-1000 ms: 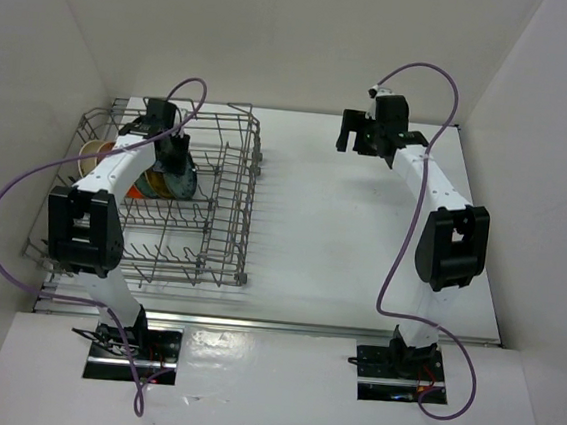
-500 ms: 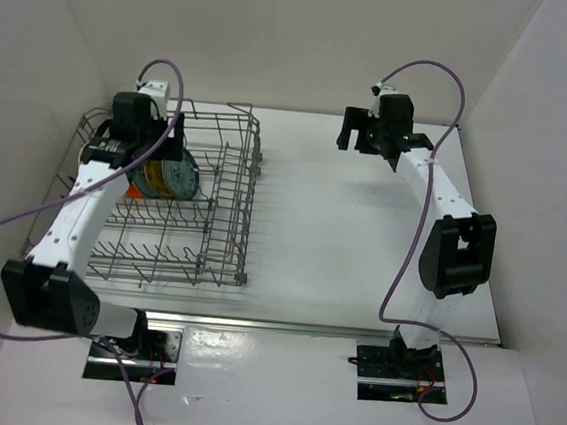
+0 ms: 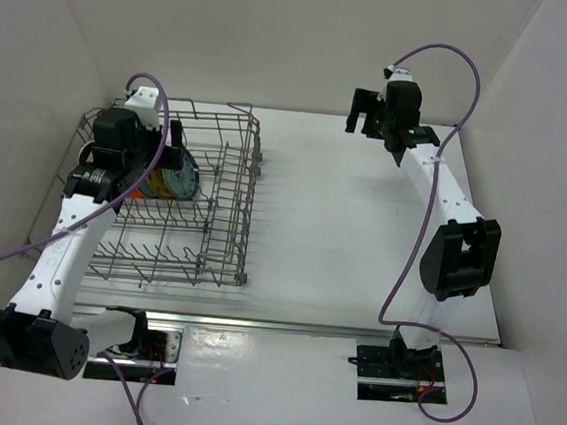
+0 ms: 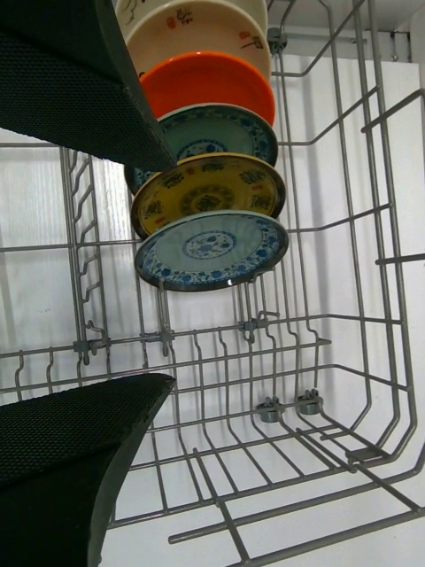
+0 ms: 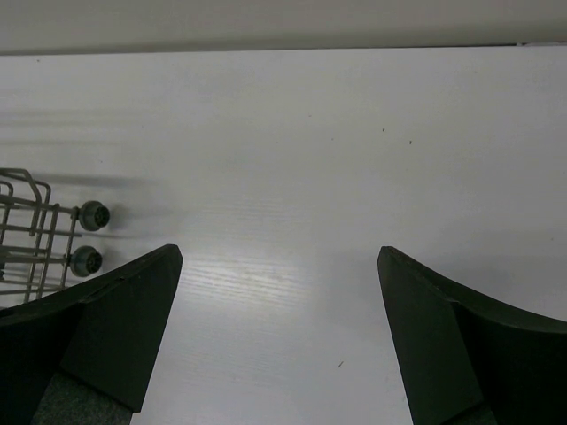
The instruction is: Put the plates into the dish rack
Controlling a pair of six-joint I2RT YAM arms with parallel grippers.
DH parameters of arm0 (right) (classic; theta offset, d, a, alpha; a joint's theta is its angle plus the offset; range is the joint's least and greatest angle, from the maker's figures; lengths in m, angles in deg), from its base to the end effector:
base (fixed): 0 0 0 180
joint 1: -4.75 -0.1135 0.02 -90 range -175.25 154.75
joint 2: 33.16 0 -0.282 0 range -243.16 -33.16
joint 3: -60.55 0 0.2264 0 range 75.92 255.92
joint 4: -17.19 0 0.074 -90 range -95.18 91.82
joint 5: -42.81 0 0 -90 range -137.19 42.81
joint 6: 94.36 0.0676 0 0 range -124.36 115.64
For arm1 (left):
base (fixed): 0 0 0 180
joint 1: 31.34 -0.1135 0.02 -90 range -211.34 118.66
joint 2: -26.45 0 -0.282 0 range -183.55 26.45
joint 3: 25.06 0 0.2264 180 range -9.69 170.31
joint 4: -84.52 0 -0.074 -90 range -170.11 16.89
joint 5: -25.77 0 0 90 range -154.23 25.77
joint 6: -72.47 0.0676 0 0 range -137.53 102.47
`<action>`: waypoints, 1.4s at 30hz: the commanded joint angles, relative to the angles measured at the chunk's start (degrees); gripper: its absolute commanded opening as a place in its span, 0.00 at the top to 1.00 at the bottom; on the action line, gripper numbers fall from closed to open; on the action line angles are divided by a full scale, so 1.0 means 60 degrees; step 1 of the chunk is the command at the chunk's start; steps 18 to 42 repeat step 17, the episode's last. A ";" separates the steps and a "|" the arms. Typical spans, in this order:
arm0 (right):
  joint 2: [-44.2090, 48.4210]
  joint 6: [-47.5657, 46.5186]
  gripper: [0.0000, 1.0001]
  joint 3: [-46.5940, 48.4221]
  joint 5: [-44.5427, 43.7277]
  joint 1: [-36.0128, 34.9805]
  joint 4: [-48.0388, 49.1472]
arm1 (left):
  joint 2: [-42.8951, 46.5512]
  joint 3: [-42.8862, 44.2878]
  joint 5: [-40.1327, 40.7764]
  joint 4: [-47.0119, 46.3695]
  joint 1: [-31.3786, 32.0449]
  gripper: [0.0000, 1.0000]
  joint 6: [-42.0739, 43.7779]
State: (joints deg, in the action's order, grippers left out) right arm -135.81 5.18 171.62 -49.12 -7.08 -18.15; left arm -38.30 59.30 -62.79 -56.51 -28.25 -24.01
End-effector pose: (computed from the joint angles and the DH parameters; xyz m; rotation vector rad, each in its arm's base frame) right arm 0.4232 0.0863 0.3577 -0.0197 2.0461 0.1990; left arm 0.2463 -0.0116 0.3976 -0.0735 1.9082 -0.0890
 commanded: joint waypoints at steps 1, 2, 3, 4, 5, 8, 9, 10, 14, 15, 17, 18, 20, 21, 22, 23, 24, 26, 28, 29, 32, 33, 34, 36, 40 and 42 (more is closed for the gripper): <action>0.0423 0.0124 0.00 0.0077 -0.0425 -0.0034 0.0484 | -0.0063 0.0000 -0.0370 -0.0270 0.0027 0.00 -0.0238; 0.0424 0.0124 0.00 -0.0012 -0.0425 -0.0034 0.0486 | -0.0063 0.0000 -0.0370 -0.0357 0.0027 0.00 -0.0238; 0.0424 0.0124 0.00 -0.0013 -0.0425 -0.0034 0.0573 | -0.0063 0.0000 -0.0370 -0.0358 0.0027 0.00 -0.0238; 0.0424 0.0124 0.00 -0.0013 -0.0425 -0.0034 0.0574 | -0.0063 -0.0101 -0.0370 -0.0460 0.0027 0.00 -0.0238; 0.0424 0.0124 0.00 -0.0013 -0.0425 -0.0034 0.0458 | -0.0063 -0.0102 -0.0370 -0.0461 0.0027 0.00 -0.0238; 0.0321 0.0124 0.00 0.0236 -0.0513 -0.0034 0.0252 | -0.0063 -0.0102 -0.0370 -0.0548 0.0027 0.00 -0.0238; 0.0234 0.0124 0.00 0.0236 -0.0513 -0.0034 0.0252 | -0.0063 -0.0102 -0.0370 -0.0549 0.0027 0.00 -0.0325; 0.0234 0.0124 0.00 0.0338 -0.0513 -0.0034 0.0252 | -0.0063 -0.0189 -0.0370 -0.0549 0.0027 0.00 -0.0326; 0.0321 0.0036 0.00 0.0237 -0.0293 -0.0034 0.0252 | -0.0063 -0.0190 -0.0181 -0.0637 0.0027 0.00 -0.0326; 0.0437 0.0036 0.00 0.0236 -0.0293 -0.0034 0.0252 | -0.0063 -0.0190 -0.0180 -0.0637 0.0027 0.00 -0.0326; 0.0555 0.0036 0.00 0.0135 -0.0293 -0.0034 0.0339 | -0.0151 -0.0190 -0.0180 -0.0637 0.0027 0.00 -0.0326; 0.0555 0.0036 0.00 0.0135 -0.0293 -0.0034 0.0339 | -0.0151 -0.0190 -0.0180 -0.0637 0.0027 0.00 -0.0326; 0.0555 0.0036 0.00 0.0135 -0.0293 -0.0034 0.0339 | -0.0151 -0.0190 -0.0180 -0.0637 0.0027 0.00 -0.0326; 0.0555 0.0036 0.00 0.0135 -0.0293 -0.0034 0.0339 | -0.0151 -0.0190 -0.0180 -0.0637 0.0027 0.00 -0.0326; 0.0555 0.0036 0.00 0.0135 -0.0293 -0.0034 0.0339 | -0.0151 -0.0190 -0.0180 -0.0637 0.0027 0.00 -0.0326; 0.0555 0.0036 0.00 0.0135 -0.0293 -0.0034 0.0339 | -0.0151 -0.0190 -0.0180 -0.0637 0.0027 0.00 -0.0326; 0.0555 0.0036 0.00 0.0135 -0.0293 -0.0034 0.0339 | -0.0151 -0.0190 -0.0180 -0.0637 0.0027 0.00 -0.0326; 0.0555 0.0036 0.00 0.0135 -0.0293 -0.0034 0.0339 | -0.0151 -0.0190 -0.0180 -0.0637 0.0027 0.00 -0.0326; 0.0555 0.0036 0.00 0.0135 -0.0293 -0.0034 0.0339 | -0.0151 -0.0190 -0.0180 -0.0637 0.0027 0.00 -0.0326; 0.0555 0.0036 0.00 0.0135 -0.0293 -0.0034 0.0339 | -0.0151 -0.0190 -0.0180 -0.0637 0.0027 0.00 -0.0326; 0.0555 0.0036 0.00 0.0135 -0.0293 -0.0034 0.0339 | -0.0151 -0.0190 -0.0180 -0.0637 0.0027 0.00 -0.0326; 0.0555 0.0036 0.00 0.0135 -0.0293 -0.0034 0.0339 | -0.0151 -0.0190 -0.0180 -0.0637 0.0027 0.00 -0.0326; 0.0555 0.0036 0.00 0.0135 -0.0293 -0.0034 0.0339 | -0.0151 -0.0190 -0.0180 -0.0637 0.0027 0.00 -0.0326; 0.0555 0.0036 0.00 0.0135 -0.0293 -0.0034 0.0339 | -0.0151 -0.0190 -0.0180 -0.0637 0.0027 0.00 -0.0326; 0.0555 0.0036 0.00 0.0135 -0.0293 -0.0034 0.0339 | -0.0151 -0.0190 -0.0180 -0.0637 0.0027 0.00 -0.0326; 0.0555 0.0036 0.00 0.0135 -0.0293 -0.0034 0.0339 | -0.0151 -0.0190 -0.0180 -0.0637 0.0027 0.00 -0.0326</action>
